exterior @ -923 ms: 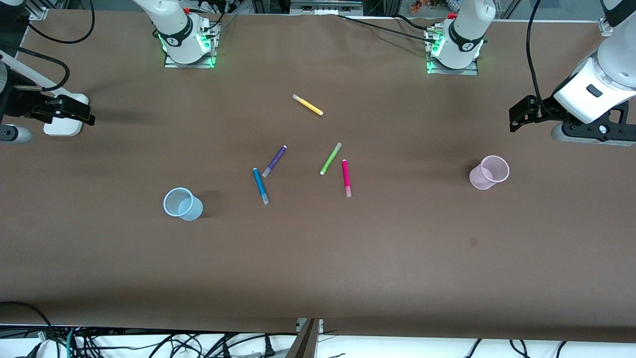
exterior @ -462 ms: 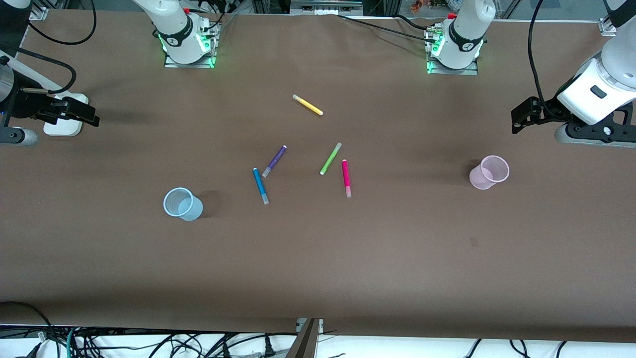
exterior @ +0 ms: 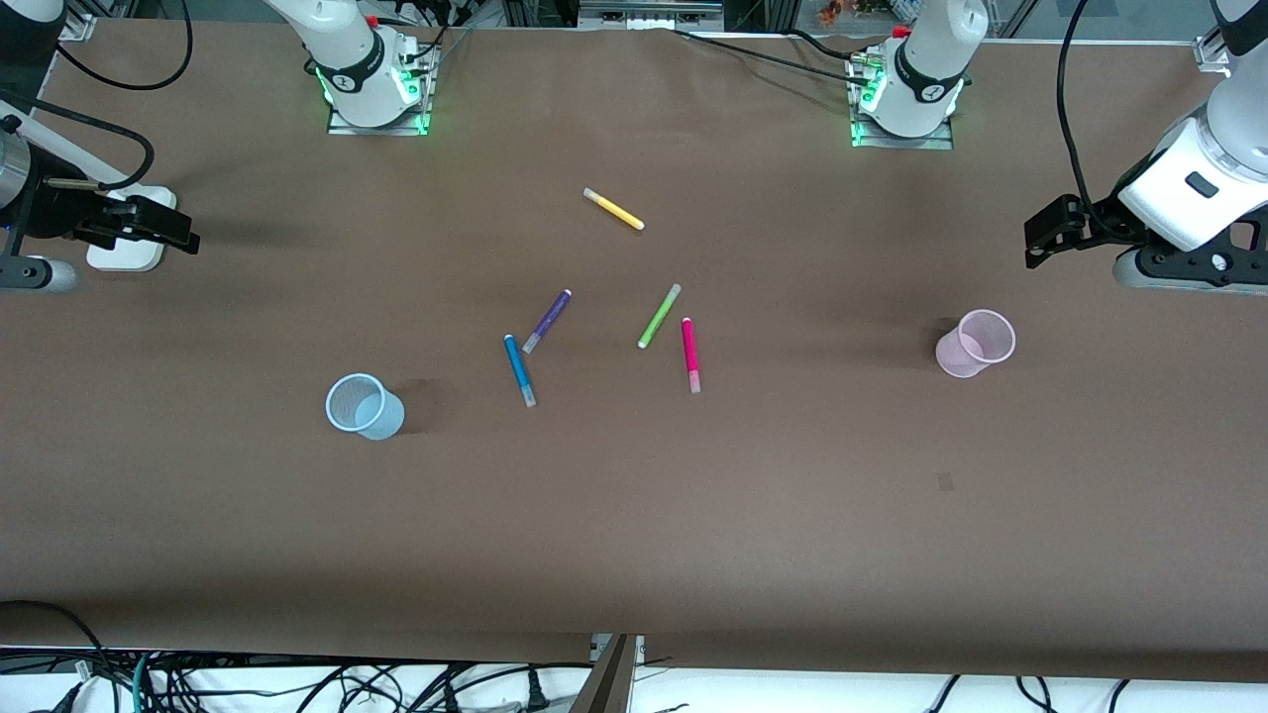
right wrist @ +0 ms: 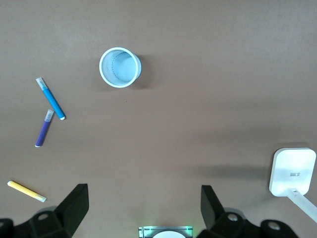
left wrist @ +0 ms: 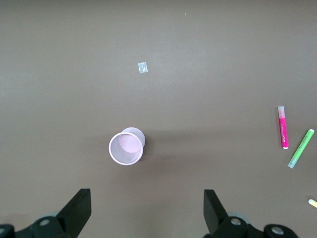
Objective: Place pink and blue markers in matching cups
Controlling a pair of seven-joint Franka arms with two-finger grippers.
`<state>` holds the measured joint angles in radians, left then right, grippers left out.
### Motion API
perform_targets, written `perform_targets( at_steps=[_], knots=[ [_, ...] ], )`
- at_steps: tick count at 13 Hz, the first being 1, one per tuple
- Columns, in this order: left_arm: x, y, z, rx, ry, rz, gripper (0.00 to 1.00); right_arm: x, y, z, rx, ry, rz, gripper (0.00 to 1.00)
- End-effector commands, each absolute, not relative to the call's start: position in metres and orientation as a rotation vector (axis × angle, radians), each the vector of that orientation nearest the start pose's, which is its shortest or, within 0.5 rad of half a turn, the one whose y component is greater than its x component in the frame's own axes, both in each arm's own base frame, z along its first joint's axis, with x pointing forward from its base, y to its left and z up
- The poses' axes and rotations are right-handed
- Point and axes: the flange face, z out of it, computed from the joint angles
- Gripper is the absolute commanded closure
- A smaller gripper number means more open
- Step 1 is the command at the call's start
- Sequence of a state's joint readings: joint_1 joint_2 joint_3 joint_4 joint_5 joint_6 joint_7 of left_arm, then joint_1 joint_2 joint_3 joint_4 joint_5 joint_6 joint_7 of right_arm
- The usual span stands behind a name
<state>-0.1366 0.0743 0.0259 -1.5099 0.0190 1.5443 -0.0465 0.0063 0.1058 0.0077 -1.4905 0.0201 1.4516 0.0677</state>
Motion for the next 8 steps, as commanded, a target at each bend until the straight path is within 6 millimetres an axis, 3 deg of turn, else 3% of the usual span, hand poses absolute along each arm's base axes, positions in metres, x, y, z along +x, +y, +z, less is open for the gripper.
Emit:
perform_targets(
  at_steps=[1,5,8],
  knots=[
    [0.577,-0.067,0.604,-3.124,0.132,0.109,0.00,0.574,0.014,0.596,-3.107,0.081,0.215,0.00],
    [0.578,-0.061,0.598,-3.124,0.177,0.143,0.00,0.579,0.025,0.589,-3.102,0.081,0.213,0.00],
    [0.579,-0.059,0.598,-3.126,0.175,0.141,0.00,0.586,0.064,0.573,-3.117,-0.024,0.231,0.00]
  ],
)
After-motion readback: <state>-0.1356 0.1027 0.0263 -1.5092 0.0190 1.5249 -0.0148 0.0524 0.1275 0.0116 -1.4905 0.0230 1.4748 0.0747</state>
